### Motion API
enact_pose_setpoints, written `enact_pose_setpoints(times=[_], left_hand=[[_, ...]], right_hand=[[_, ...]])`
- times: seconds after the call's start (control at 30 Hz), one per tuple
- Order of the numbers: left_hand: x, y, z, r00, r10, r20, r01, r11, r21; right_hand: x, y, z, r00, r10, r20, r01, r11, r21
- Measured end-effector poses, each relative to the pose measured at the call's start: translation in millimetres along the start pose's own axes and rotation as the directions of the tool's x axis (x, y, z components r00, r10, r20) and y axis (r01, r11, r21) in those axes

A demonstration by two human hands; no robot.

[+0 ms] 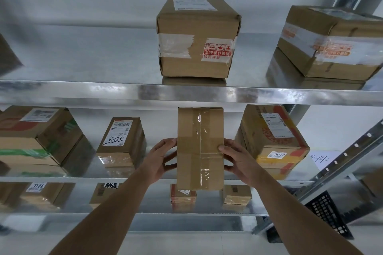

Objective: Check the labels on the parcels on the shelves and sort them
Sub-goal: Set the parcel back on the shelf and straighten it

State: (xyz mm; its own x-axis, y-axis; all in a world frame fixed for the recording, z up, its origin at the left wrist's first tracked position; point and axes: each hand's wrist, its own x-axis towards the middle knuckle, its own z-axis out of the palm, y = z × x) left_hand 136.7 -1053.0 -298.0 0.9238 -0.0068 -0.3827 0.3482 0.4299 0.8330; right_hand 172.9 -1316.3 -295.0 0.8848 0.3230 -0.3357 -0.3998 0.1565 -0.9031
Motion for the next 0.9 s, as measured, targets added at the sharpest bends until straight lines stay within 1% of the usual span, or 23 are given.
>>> enact_pose_setpoints(times=[0.27, 0.37, 0.47, 0.53, 0.63, 0.7, 0.73, 0.8, 0.87, 0.9], left_hand=[[0.6, -1.3, -1.1, 1.0, -0.007, -0.007, 0.007, 1.0, -0.006], [-0.6, -1.7, -0.2, 1.0, -0.008, 0.0, 0.008, 1.0, 0.027], [-3.4, 0.1, 4.3, 1.0, -0.01, 0.006, 0.009, 0.995, 0.096], [-6.3, 2.5, 10.5, 1.0, 0.002, 0.013, -0.004, 0.982, 0.187], [-7.4, 3.8, 20.6, 0.996, 0.087, -0.012, -0.077, 0.926, 0.369], [-5.8, 1.5, 22.4, 0.988, 0.153, -0.034, -0.125, 0.9, 0.417], [-4.4, -0.3, 21.5, 0.986, 0.163, -0.036, -0.134, 0.901, 0.414], [-4.3, -2.7, 16.1, 0.987, 0.155, -0.034, -0.133, 0.925, 0.355], [-5.2, -3.9, 9.1, 0.993, 0.115, -0.023, -0.105, 0.957, 0.271], [-6.4, -3.7, 7.1, 0.995, 0.096, 0.0, -0.093, 0.966, 0.241]], right_hand=[[-2.8, -1.0, 1.1, 1.0, -0.005, 0.02, 0.005, 1.0, -0.006], [-3.5, -1.4, 2.0, 1.0, -0.013, 0.026, 0.013, 1.0, -0.005], [-5.1, -1.9, 5.6, 1.0, -0.016, 0.016, 0.016, 1.0, 0.007], [-6.2, -1.5, 8.3, 1.0, -0.01, -0.001, 0.01, 1.0, 0.019], [-5.7, 1.3, 15.0, 0.999, -0.018, -0.035, 0.019, 0.999, 0.031], [-3.6, 3.1, 21.0, 0.995, -0.045, -0.089, 0.043, 0.999, -0.024], [-3.5, 3.7, 23.5, 0.991, -0.055, -0.118, 0.048, 0.997, -0.065], [-3.0, 4.0, 26.2, 0.988, -0.024, -0.15, 0.005, 0.992, -0.126], [-1.7, 3.4, 24.8, 0.989, 0.034, -0.147, -0.059, 0.984, -0.168], [-1.7, 2.0, 24.4, 0.989, 0.036, -0.143, -0.063, 0.981, -0.186]])
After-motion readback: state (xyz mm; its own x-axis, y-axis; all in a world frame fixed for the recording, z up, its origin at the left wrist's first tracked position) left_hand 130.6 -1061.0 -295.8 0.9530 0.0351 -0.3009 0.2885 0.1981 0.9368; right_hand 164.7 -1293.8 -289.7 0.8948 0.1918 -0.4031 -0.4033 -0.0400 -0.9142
